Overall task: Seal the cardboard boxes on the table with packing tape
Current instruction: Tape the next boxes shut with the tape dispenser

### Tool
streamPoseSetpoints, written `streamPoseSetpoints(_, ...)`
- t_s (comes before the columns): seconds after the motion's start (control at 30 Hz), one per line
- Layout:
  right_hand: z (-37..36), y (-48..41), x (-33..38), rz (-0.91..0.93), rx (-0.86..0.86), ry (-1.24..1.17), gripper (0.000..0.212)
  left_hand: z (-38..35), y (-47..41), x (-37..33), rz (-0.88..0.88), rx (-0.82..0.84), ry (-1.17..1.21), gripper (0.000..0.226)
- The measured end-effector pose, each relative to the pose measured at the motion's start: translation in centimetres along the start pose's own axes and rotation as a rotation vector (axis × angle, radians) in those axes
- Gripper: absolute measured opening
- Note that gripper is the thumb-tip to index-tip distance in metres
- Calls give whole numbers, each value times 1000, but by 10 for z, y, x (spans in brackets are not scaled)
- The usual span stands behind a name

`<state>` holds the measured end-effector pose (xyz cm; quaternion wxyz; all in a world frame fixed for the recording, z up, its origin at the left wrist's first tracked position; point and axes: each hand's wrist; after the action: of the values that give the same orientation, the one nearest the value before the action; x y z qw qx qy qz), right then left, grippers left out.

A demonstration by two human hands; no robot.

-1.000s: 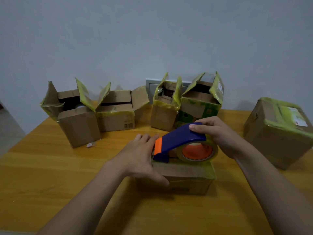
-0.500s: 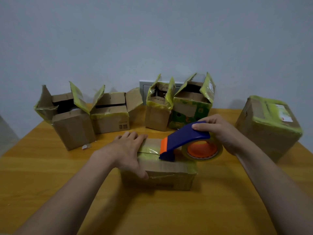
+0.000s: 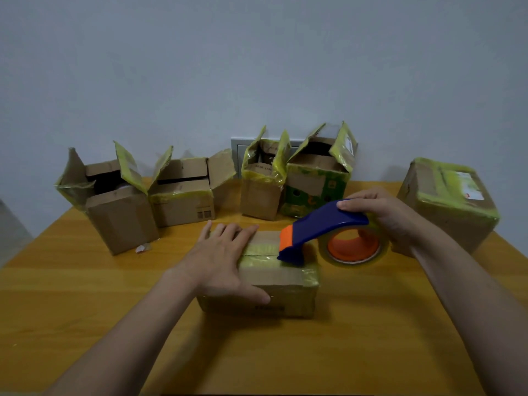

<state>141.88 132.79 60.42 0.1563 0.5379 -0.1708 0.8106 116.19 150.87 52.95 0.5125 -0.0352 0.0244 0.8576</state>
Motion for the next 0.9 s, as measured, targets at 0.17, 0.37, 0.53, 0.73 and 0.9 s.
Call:
streamPoseSetpoints(0.17,1,11,-9,-1,6,22,44,10,-6,-14,47,120,-39,156)
streamPoseSetpoints(0.37,-3,11,-11,12,-6,2,45,-1,-14,-50,-19,32,21,148)
streamPoseSetpoints(0.53,9,16,-14,-10,7,15,45,-5,-16,-42,-18,1,15,140)
streamPoseSetpoints(0.73,33,33,-27,-28,-77,-47,30,-1,-16,-41,11,49,-29,142)
streamPoseSetpoints(0.9,29,35,-33,-21,-75,-68,34,3,-29,-73,-14,52,-15,150)
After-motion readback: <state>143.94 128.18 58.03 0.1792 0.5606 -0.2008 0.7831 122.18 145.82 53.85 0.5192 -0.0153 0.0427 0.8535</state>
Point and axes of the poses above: each hand's wrist, its own y-axis away from the middle knuckle, its own z-axis out of the back of the hand, x = y × z, and after that the axes turned 7 degrees about -x, right-handed
